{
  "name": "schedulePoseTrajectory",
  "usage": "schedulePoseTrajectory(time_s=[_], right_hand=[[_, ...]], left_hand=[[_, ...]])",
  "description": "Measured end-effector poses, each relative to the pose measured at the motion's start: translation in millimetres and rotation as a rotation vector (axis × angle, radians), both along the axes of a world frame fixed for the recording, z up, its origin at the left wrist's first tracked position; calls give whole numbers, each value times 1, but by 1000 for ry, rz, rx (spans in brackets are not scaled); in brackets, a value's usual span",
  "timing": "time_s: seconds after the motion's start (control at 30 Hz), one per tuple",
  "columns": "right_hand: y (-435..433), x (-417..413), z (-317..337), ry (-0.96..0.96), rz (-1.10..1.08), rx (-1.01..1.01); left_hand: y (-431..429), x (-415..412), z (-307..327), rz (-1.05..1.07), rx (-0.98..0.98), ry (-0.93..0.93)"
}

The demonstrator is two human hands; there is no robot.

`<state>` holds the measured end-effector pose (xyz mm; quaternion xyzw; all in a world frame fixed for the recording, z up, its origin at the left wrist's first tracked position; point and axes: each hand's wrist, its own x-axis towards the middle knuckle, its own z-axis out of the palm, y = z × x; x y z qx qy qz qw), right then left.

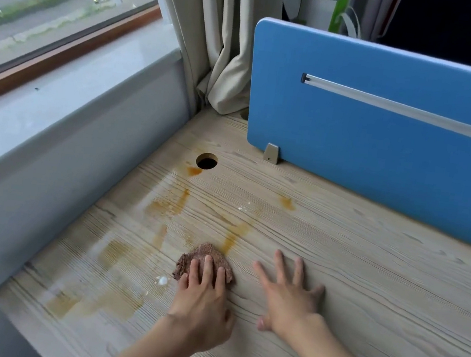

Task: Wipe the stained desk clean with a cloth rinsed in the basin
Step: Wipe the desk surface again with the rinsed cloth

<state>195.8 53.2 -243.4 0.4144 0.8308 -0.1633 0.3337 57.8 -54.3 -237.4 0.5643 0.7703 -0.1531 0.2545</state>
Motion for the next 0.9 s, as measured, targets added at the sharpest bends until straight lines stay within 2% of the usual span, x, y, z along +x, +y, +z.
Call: schedulePoseTrajectory(time_s=[0.37,0.57,0.73,0.9], right_hand=[[-3,-1,0,-13,23,19],[14,-1,9,2,21,-36],[21,-3,6,-5,-55,-15],[20,-3,6,-2,-55,-25]], left_hand=[[12,-15,2,-21,-1,-34],[-2,-11,4,-148,-38,-18],[22,-20,6,-71,-6,-38],[5,-16,5,-172,-34,-16]])
